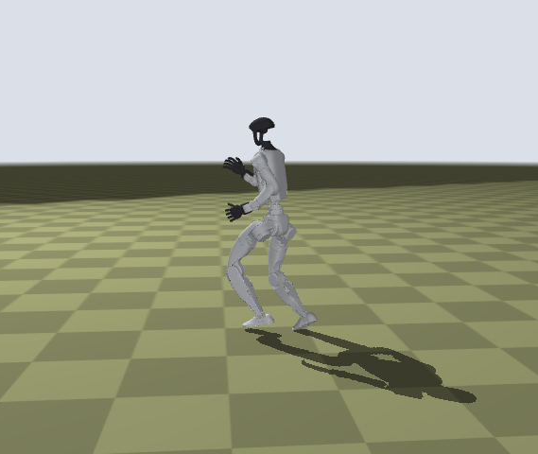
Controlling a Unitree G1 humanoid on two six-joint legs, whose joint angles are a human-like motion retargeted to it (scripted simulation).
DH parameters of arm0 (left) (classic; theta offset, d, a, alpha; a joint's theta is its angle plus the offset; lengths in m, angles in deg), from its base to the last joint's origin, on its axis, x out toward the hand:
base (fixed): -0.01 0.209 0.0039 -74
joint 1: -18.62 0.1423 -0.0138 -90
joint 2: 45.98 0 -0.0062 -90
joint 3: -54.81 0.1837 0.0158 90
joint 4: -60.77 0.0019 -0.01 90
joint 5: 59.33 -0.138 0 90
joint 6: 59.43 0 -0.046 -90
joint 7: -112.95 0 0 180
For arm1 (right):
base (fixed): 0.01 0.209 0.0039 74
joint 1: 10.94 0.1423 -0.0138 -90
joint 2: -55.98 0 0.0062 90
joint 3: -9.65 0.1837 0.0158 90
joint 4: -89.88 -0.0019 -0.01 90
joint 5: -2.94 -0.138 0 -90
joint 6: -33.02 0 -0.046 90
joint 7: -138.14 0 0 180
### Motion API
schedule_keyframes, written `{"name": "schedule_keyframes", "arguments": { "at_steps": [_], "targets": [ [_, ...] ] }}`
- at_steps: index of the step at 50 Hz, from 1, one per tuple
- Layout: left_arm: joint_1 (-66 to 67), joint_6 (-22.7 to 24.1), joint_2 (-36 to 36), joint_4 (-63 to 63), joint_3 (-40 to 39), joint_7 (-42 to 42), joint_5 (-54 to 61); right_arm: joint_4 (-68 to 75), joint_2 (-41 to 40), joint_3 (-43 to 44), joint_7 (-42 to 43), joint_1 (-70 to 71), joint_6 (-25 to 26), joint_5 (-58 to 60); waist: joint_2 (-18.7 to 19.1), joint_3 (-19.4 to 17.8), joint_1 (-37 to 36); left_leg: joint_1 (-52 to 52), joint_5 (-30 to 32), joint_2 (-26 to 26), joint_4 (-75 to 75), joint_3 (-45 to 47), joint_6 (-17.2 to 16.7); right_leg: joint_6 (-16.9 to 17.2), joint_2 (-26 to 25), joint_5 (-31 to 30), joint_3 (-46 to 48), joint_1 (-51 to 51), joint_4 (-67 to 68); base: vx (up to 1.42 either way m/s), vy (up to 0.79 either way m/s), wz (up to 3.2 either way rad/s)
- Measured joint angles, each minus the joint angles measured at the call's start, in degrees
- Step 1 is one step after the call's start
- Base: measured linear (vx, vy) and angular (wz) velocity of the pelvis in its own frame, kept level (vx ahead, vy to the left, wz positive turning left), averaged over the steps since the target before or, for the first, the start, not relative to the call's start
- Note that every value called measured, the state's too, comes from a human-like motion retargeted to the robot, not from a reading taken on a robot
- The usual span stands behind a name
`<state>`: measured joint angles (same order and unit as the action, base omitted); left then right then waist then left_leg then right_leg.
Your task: Run
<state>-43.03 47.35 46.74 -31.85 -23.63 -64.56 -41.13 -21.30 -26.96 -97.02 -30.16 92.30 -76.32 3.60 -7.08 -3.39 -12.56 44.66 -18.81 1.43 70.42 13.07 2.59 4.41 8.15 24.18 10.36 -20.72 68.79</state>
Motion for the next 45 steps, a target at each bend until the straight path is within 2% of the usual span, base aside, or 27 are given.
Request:
{"name": "schedule_keyframes", "arguments": {
  "at_steps": [2,5,7,10,12,13,16,19,22,25,28,31,36,40,45],
  "targets": [
    [3.36,0.18,0.14,-0.99,-0.66,0.46,0.39,-0.2,0.19,-0.59,-1.27,-0.69,-0.49,1.02,-3.47,1.74,1.48,-0.65,7.13,-6.34,-12.08,2.01,-3.3,2.99,6.29,-7.7,-0.49,-0.18,3.22,0.02,0.11,0.04],
    [4.38,-0.45,-0.96,-2.19,-1.1,-0.91,0.18,1.67,0.04,-1.05,-2.83,-1.87,-0.41,3.85,-7.04,2.03,4.03,-3.34,10.1,-13.26,-18.73,3.41,-2.91,2.59,15.22,-10.61,-1.32,0.31,13.36,0.0,0.12,-0.21],
    [2.57,-0.38,-1.38,-2.9,-0.47,-2.05,-1.32,4.2,-0.45,-1.28,-3.48,-4.18,0.63,5.64,-8.22,1.78,5.88,-3.79,3.8,-15.3,-13.65,3.61,0.97,-0.4,19.91,-8.33,-1.78,0.32,23.07,-0.02,0.1,-0.36],
    [-6.69,-0.39,-1.05,-2.06,1.08,-6.37,-6.39,11.87,-2.06,-1.49,-3.73,-7.48,2.89,7.89,-9.37,-0.21,8.92,-7.02,-10.5,-17.57,-6.1,3.31,8.14,-4.07,23.59,-5.2,-5.92,-3.16,36.15,-0.02,0.12,-0.49],
    [-17.48,-0.48,-1.21,0.63,2.68,-10.44,-10.16,19.21,-3.07,-1.89,-3.72,-8.74,3.27,8.06,-8.69,-2.43,10.38,-10.34,-15.84,-17.13,-4.0,2.25,10.1,-5.61,22.03,-3.98,-8.71,-9.12,40.1,-0.06,0.1,-0.67],
    [-21.84,-0.36,-1.66,0.97,3.12,-11.87,-10.79,22.03,-3.11,-2.35,-3.89,-9.77,3.24,7.6,-8.0,-2.94,11.49,-12.19,-17.06,-16.67,-3.95,1.54,10.07,-6.46,21.1,-3.18,-9.0,-12.28,40.55,-0.06,0.05,-0.62],
    [-31.04,0.48,-2.89,-0.09,3.22,-15.16,-10.79,26.5,-2.06,-3.64,-4.27,-12.86,2.76,5.58,-5.04,-2.85,14.87,-17.84,-17.41,-14.04,-6.41,-0.64,7.34,-6.99,17.61,-2.09,-6.89,-21.15,34.82,-0.04,-0.01,-0.58],
    [-35.82,1.58,-3.43,0.9,3.77,-17.07,-10.25,29.56,-1.1,-4.15,-3.3,-15.19,2.83,3.76,-2.33,-1.53,17.09,-21.86,-16.33,-10.99,-9.97,-2.39,3.74,-4.54,13.75,-4.57,-3.3,-27.46,22.47,-0.03,-0.06,-0.55],
    [-37.95,1.87,-3.62,6.79,5.16,-17.65,-10.33,34.97,-1.53,-4.06,-2.02,-16.08,3.67,2.8,-0.37,0.68,17.3,-23.83,-15.8,-8.22,-13.15,-3.42,1.8,-0.36,9.27,-10.7,-1.12,-31.51,9.06,-0.03,-0.05,-0.62],
    [-38.31,0.92,-4.26,17.88,6.68,-17.68,-11.58,43.22,-3.2,-4.05,-1.35,-15.73,4.99,2.83,0.93,3.19,15.74,-24.18,-16.2,-5.75,-14.61,-3.76,1.35,3.23,5.07,-17.84,-0.42,-33.76,-0.17,-0.03,-0.04,-0.68],
    [-36.98,-1.3,-5.5,33.26,7.63,-17.3,-13.88,53.45,-5.47,-4.69,-1.57,-14.38,6.34,3.36,1.18,4.39,13.83,-24.26,-17.83,-4.77,-13.84,-4.58,1.85,4.0,3.13,-21.47,-0.35,-34.24,-1.59,-0.02,-0.04,-0.61],
    [-35.21,-4.35,-6.99,50.01,7.68,-16.06,-16.08,63.04,-7.93,-5.68,-2.4,-12.68,7.41,3.76,0.86,4.55,12.14,-24.21,-20.31,-4.6,-12.28,-5.58,2.78,3.24,2.61,-20.48,-0.01,-33.76,-0.06,-0.01,-0.04,-0.54],
    [-33.01,-7.92,-8.51,70.91,6.69,-11.95,-17.91,73.17,-10.81,-7.15,-4.69,-10.23,8.12,4.71,0.17,3.37,10.29,-24.17,-24.92,-4.62,-10.29,-6.39,4.56,0.88,3.97,-13.85,1.8,-32.21,2.87,0.0,-0.03,-0.36],
    [-31.81,-8.44,-8.45,77.04,5.68,-9.92,-18.3,76.04,-11.6,-7.42,-5.64,-9.08,8.51,5.56,-0.26,1.95,9.78,-23.75,-25.9,-4.96,-9.16,-6.05,5.15,0.23,5.58,-11.73,2.45,-32.03,4.46,0.0,0.0,0.0],
    [-32.25,-8.0,-7.95,76.66,5.51,-10.33,-18.36,77.59,-11.78,-7.19,-5.51,-8.54,8.77,5.97,0.16,0.81,9.34,-23.05,-25.82,-4.94,-8.16,-5.51,5.14,-0.4,6.99,-11.94,3.01,-32.2,5.4,0.0,0.0,-0.12]
  ]
}}
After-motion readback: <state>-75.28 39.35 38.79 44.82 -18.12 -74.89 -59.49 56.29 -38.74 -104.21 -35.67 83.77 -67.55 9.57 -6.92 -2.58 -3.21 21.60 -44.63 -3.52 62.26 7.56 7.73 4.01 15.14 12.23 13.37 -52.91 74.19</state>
